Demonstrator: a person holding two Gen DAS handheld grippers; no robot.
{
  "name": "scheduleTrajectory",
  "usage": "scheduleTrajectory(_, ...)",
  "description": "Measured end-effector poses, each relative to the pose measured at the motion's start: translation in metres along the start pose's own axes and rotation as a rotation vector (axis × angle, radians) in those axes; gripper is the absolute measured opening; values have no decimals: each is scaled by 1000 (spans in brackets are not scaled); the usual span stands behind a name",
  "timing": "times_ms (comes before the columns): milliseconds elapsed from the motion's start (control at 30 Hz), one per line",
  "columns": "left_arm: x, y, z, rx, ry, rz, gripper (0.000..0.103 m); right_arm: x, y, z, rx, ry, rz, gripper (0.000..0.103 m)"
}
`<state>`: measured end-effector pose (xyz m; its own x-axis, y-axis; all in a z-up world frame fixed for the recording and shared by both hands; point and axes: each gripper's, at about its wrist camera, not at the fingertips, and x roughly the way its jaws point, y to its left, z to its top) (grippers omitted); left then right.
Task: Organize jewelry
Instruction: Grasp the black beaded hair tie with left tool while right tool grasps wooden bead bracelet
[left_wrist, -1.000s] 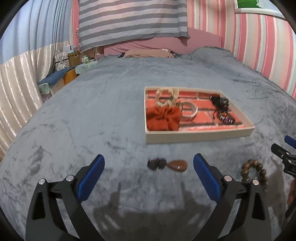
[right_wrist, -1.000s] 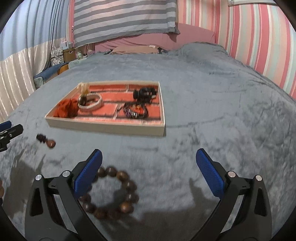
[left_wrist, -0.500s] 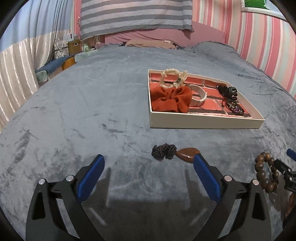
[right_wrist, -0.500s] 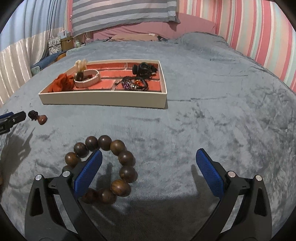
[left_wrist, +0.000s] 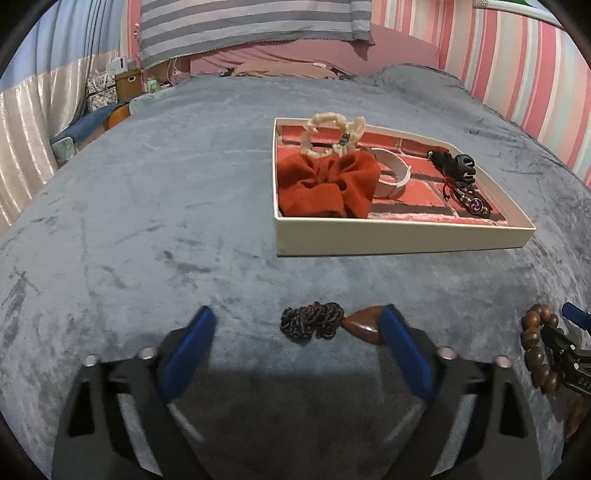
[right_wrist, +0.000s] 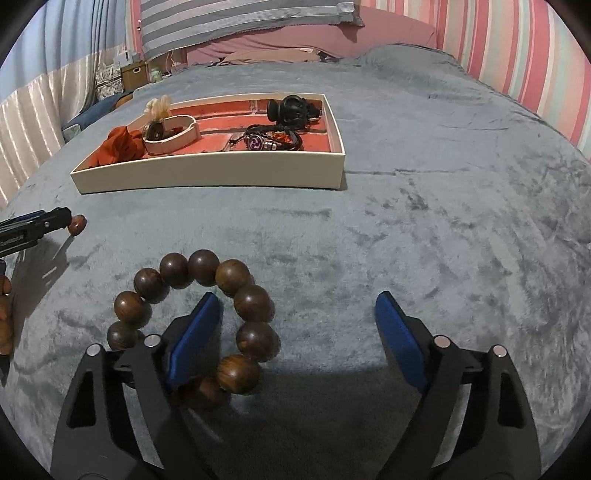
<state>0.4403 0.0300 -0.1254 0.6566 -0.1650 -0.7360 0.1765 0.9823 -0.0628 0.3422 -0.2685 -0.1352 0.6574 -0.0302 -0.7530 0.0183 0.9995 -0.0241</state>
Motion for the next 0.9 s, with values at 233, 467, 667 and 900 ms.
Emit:
scheduleTrajectory(233, 2, 1, 1, -7, -5, -42, 46, 1, 6, 0, -24, -2, 26, 61)
scheduleTrajectory(467, 3, 1, -1, -11, -2, -56, 33, 1, 12, 0, -45, 0, 64, 41)
scheduleTrajectory(667, 0, 0, -2, -1, -11, -48, 31, 2, 15, 2, -46, 3, 95, 26)
scheduleTrajectory(900, 0, -3, -2, 4, -15, -41, 30, 0, 17, 2, -52, -7, 105, 20)
